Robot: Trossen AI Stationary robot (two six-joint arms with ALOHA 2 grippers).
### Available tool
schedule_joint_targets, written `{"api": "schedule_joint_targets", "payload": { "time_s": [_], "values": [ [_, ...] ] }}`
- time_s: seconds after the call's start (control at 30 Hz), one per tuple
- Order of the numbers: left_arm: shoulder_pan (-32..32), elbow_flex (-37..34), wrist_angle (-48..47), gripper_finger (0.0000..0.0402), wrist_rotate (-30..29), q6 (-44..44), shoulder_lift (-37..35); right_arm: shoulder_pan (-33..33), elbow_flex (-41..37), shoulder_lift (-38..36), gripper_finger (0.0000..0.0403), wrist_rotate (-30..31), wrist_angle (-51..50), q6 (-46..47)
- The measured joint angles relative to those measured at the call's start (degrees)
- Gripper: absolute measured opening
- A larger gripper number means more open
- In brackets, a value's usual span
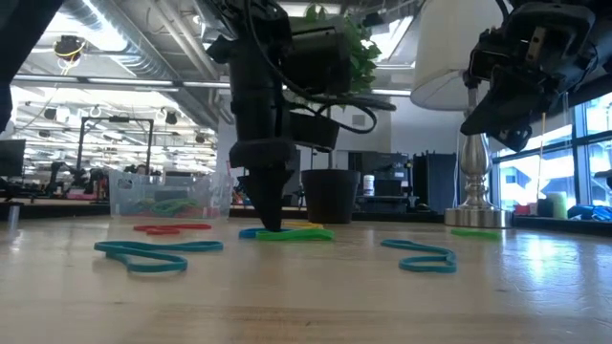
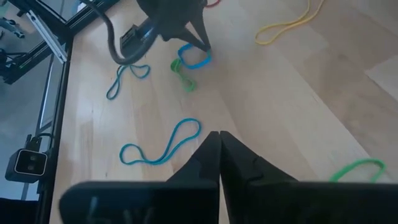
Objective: Pick and place rubber bands into bin
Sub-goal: Put the blue rubber band into the transparent bin
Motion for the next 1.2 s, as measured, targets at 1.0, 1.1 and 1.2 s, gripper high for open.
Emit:
{"api": "schedule_joint_targets", "payload": {
  "time_s": [1.0, 1.1, 1.2],
  "values": [
    [28.5, -1.3, -26.0, 0.0003, -12.5, -0.3, -30.2, 0.0, 0.0, 0.0, 0.0004, 6.1, 3.3, 3.5],
    [34.6, -5.5, -20.9, 0.0002, -7.1, 3.4, -29.8, 0.0, 0.0, 0.0, 0.0004, 7.3, 3.4, 6.2],
    [39.6, -10.3, -14.2, 0.0002, -1.1, 5.9, -29.8, 0.0, 0.0, 0.0, 0.0004, 7.7, 3.4, 8.7]
  ]
}}
